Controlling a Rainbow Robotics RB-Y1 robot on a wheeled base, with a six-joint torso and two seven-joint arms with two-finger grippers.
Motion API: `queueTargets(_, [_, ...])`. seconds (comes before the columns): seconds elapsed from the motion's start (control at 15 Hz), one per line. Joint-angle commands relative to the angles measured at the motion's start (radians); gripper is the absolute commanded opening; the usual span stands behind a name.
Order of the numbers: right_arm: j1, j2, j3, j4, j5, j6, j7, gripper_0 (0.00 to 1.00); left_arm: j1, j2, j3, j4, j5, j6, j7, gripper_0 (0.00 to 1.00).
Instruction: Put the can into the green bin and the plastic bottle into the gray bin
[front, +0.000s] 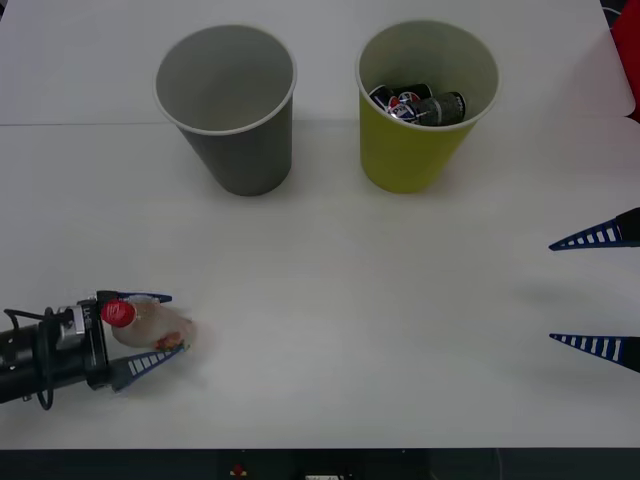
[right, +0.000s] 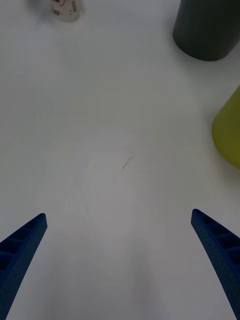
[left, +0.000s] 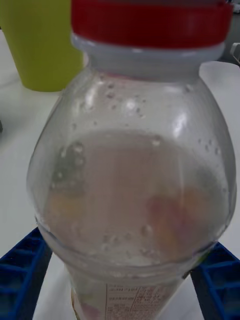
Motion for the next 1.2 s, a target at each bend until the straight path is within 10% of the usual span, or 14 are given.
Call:
queueTargets(0.07, [0.000,0.000,0.000,0.000,0.000,0.000,0.000,1.00,0.000,0.000,0.000,0.000,-0.001,0.000,0.003,0.00])
queueTargets(0.47, [0.000,0.000,0.000,0.000,0.000,0.000,0.000,1.00,-0.011,0.014,0.030,-0.022,-0.061,0.000,0.041,0.00])
queueTargets(1.2, [0.000,0.000,0.000,0.000,0.000,0.000,0.000,1.00,0.141,0.028,0.449,-0.497,-0.587,0.014,0.853,0.00])
